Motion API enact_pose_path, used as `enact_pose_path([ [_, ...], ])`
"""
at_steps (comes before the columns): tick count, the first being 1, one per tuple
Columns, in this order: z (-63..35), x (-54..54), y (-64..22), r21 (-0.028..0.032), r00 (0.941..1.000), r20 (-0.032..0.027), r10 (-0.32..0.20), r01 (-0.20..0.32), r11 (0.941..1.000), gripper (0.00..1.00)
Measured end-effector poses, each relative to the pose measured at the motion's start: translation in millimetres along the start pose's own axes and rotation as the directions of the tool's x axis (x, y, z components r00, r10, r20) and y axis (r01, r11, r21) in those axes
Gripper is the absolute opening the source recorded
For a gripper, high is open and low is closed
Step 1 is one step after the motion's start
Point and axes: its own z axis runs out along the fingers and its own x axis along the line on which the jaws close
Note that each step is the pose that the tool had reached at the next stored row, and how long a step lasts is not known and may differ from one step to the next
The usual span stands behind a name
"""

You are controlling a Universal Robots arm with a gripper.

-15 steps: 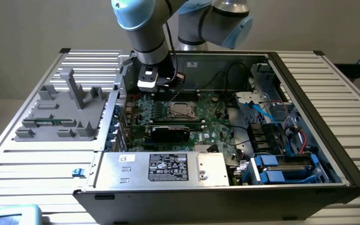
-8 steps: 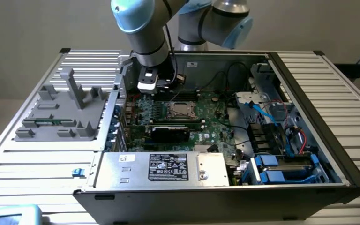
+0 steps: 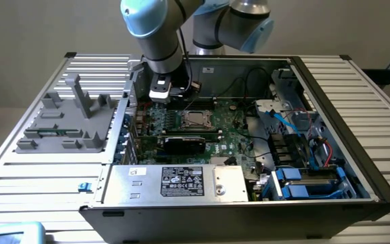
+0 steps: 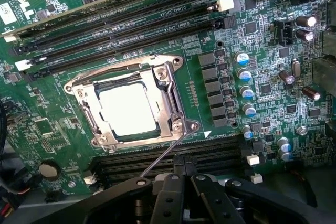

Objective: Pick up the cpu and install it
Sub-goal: 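Install the first cpu locking lever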

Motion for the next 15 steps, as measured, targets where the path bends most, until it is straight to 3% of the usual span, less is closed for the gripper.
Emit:
enact_pose_path([
  [4,2.3,-0.2,0.9,-0.0006,1.0,-0.0017,0.0,0.0,1.0,0.11],
  [15,6.3,3.2,1.1,-0.006,0.9999,-0.0154,-0.006,0.006,1.0,0.11],
])
